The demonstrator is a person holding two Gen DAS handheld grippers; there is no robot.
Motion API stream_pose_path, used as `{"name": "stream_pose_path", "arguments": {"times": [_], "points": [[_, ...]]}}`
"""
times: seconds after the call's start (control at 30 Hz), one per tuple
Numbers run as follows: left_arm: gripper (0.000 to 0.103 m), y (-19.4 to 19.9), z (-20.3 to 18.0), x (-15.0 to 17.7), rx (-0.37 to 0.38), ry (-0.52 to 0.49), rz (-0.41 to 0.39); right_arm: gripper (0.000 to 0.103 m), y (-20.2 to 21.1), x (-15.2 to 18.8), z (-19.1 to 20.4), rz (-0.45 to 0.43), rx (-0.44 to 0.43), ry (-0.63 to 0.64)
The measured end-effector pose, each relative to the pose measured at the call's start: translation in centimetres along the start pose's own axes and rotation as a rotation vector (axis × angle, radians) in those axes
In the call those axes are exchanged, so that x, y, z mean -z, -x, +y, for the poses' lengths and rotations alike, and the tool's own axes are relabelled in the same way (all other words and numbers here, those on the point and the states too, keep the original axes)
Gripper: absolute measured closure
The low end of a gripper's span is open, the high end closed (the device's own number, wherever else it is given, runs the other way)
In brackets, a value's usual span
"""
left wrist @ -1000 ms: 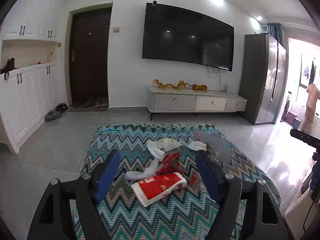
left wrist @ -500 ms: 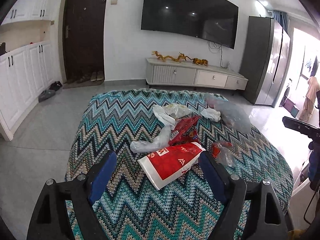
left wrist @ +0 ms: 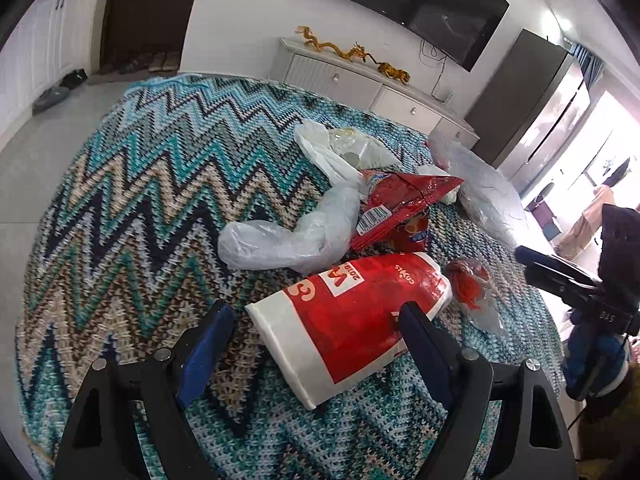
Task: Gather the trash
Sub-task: 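Grasp the red-white cup with the left tool while the right tool grasps the clear wrapper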
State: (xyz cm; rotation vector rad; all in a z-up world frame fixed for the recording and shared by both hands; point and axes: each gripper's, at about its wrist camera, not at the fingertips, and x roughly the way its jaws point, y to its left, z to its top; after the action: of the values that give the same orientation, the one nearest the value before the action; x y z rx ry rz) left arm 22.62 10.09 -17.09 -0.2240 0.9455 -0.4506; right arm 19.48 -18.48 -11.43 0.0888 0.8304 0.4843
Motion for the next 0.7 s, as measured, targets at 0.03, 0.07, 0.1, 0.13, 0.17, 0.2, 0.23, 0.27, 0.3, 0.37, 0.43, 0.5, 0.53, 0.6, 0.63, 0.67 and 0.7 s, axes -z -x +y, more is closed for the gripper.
{"name": "stream_pose_path", "arguments": {"times": [0.03, 0.07, 0.1, 0.13, 0.17, 0.2, 0.23, 0.27, 0.3, 0.37, 0.43, 0.5, 0.53, 0.6, 0.63, 0.67, 0.7], "points": [[0.019, -0.3, 0.0, 0.1, 0.025, 0.006, 0.005, 0.046, -0.6, -0.1, -0.1, 0.011, -0.005, 0.000], [0.019, -0.5, 0.0, 0.1, 0.040, 0.008, 0.005, 0.046, -1.2, -0.3, -0.2, 0.021, -0.011, 0.001], [0.019, -0.7, -0.1, 0.3, 0.050, 0.004, 0.005, 0.046, -1.8, -0.4, -0.2, 0.030, -0.018, 0.003], [0.019, -0.9, -0.2, 0.4, 0.059, 0.000, 0.006, 0.046, -2.3, -0.5, -0.2, 0.038, -0.024, 0.006], [0.023, -1.0, -0.4, 0.6, 0.069, -0.006, 0.006, 0.046, -3.0, -0.6, -0.2, 0.047, -0.031, 0.012], [0.024, -1.0, -0.6, 0.8, 0.075, -0.014, 0.005, 0.046, -3.5, -0.7, -0.2, 0.055, -0.034, 0.017], [0.027, -1.0, -0.9, 1.0, 0.079, -0.025, 0.003, 0.046, -4.0, -0.8, -0.2, 0.063, -0.036, 0.023], [0.031, -0.9, -1.1, 1.2, 0.086, -0.035, 0.002, 0.046, -4.6, -0.9, -0.2, 0.071, -0.038, 0.028], [0.033, -0.8, -1.3, 1.3, 0.095, -0.042, 0.001, 0.046, -5.0, -0.9, -0.2, 0.079, -0.042, 0.032], [0.043, -0.6, -1.6, 1.5, 0.103, -0.048, -0.002, 0.046, -6.0, -0.9, -0.2, 0.095, -0.055, 0.037], [0.049, -0.5, -2.0, 1.7, 0.112, -0.050, -0.010, 0.046, -6.8, -0.9, -0.3, 0.110, -0.075, 0.035], [0.056, 0.0, -2.4, 1.7, 0.109, -0.052, -0.029, 0.046, -7.0, -0.6, -0.4, 0.112, -0.086, 0.030], [0.063, 0.4, -2.4, 2.1, 0.121, -0.046, -0.038, 0.047, -6.8, -0.5, -0.6, 0.107, -0.090, 0.024], [0.073, 1.1, -2.4, 2.3, 0.143, -0.031, -0.054, 0.055, -6.4, -0.2, -0.9, 0.102, -0.101, 0.008], [0.076, 1.3, -2.4, 2.4, 0.146, -0.026, -0.058, 0.062, -6.2, 0.0, -1.1, 0.100, -0.109, 0.001], [0.079, 1.5, -2.4, 2.3, 0.145, -0.026, -0.063, 0.068, -6.0, 0.1, -1.2, 0.093, -0.113, -0.006], [0.080, 1.7, -2.7, 2.5, 0.140, -0.032, -0.070, 0.071, -5.7, 0.2, -1.2, 0.088, -0.117, -0.010]]}}
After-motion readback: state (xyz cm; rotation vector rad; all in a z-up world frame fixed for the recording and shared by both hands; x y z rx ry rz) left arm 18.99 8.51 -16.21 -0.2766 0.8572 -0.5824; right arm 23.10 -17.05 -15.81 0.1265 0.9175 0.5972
